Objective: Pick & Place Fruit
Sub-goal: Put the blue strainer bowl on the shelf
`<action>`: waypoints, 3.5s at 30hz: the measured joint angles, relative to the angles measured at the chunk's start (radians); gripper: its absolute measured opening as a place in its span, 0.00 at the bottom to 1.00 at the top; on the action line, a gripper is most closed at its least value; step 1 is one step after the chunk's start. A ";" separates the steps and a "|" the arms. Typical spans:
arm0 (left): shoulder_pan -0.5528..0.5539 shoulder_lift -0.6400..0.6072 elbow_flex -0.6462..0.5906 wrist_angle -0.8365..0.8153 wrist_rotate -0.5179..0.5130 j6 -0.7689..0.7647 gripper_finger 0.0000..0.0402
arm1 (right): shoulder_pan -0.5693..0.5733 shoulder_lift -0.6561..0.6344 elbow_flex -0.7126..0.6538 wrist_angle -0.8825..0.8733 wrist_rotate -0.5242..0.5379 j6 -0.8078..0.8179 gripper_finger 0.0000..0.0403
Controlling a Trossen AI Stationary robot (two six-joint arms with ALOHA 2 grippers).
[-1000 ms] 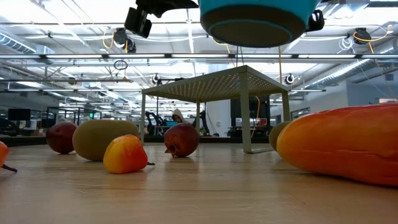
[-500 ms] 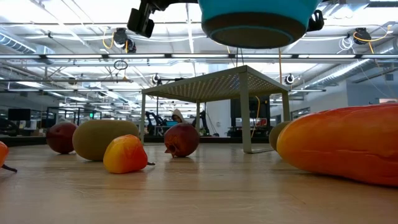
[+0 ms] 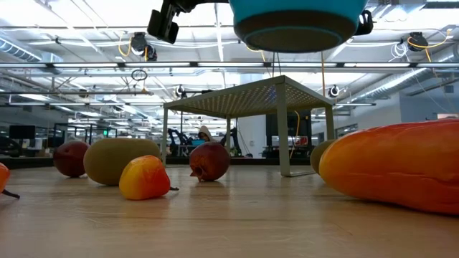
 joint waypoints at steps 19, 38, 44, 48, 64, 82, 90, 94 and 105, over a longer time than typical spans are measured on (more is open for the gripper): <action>0.000 -0.002 0.000 -0.158 0.003 -0.017 0.09 | 0.000 0.001 0.000 -0.007 -0.021 -0.042 0.27; -0.006 -0.082 0.002 -0.280 0.105 -0.032 0.09 | 0.000 -0.028 0.000 0.001 -0.099 -0.075 0.23; -0.010 -0.137 0.000 -0.415 0.106 -0.012 0.09 | 0.000 -0.078 0.000 -0.009 -0.081 -0.073 0.23; -0.008 -0.176 0.002 -0.439 0.091 0.002 0.09 | 0.002 -0.111 0.000 -0.030 -0.040 -0.075 0.21; 0.007 -0.352 0.001 -0.634 -0.032 -0.010 0.09 | 0.003 -0.152 0.000 -0.096 -0.040 -0.155 0.01; 0.084 -0.471 0.001 -0.680 -0.076 -0.008 0.08 | 0.003 -0.152 0.000 -0.095 -0.010 -0.211 0.00; 0.134 -0.508 0.001 -0.670 -0.081 -0.005 0.08 | 0.002 -0.152 0.000 -0.095 0.001 -0.224 0.00; 0.154 -0.517 0.001 -0.669 -0.081 -0.018 0.08 | 0.002 -0.152 0.000 -0.095 0.012 -0.224 0.00; 0.209 -0.522 0.001 -0.653 -0.081 -0.083 0.08 | 0.003 -0.152 0.000 -0.095 0.013 -0.255 0.00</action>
